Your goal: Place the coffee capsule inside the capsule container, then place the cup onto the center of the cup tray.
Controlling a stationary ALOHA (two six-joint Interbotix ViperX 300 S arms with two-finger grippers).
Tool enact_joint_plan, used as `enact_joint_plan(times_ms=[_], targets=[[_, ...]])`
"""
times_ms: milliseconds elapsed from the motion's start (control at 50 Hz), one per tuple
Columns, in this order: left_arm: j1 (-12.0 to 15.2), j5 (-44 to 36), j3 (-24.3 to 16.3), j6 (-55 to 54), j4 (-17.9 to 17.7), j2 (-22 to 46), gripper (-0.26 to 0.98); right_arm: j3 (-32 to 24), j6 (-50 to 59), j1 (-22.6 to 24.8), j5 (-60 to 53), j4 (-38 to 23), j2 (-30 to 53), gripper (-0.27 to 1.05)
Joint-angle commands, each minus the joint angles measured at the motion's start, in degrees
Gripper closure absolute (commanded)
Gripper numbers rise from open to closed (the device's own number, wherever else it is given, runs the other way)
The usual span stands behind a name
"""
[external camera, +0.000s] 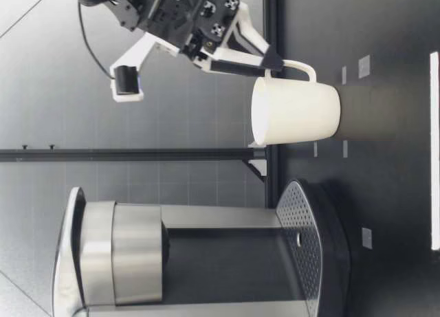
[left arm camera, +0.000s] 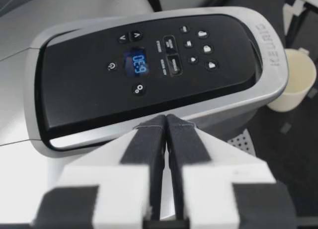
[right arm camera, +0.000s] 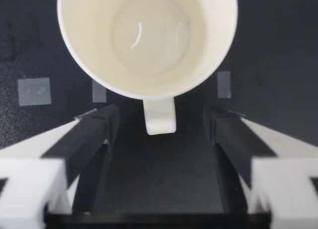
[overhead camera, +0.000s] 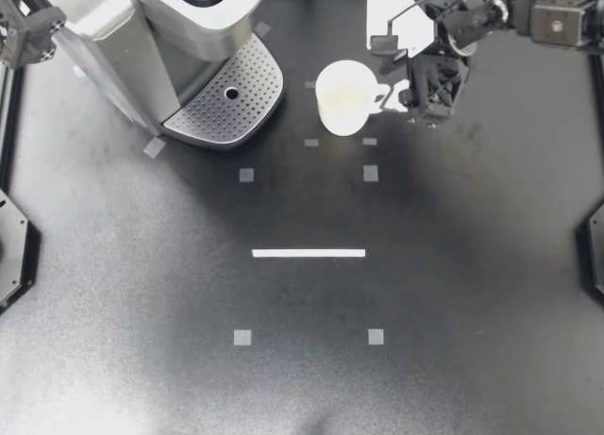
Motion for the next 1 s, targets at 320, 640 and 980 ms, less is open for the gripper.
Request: enact_joint_plan(times_ms=[320,640,980], targets=[[-0.09,-0.62,-0.44,-0.26,0.26,-0.44,0.61,-1.67,-0.18,0.44,-0.35,0.35,0.35,0.14],[-0.09,-0.70,-0.09,-0.70,0.35,-0.44,0.61,-2.29,-0.18,0.62,-0.35,0.35,1.14,0.22],[-0.09,-0.70,-0.09,-0.70,0.53,-0.44,0.61,-2.81,-0.18,0.70,0.09,0.35,1.32,0.55]])
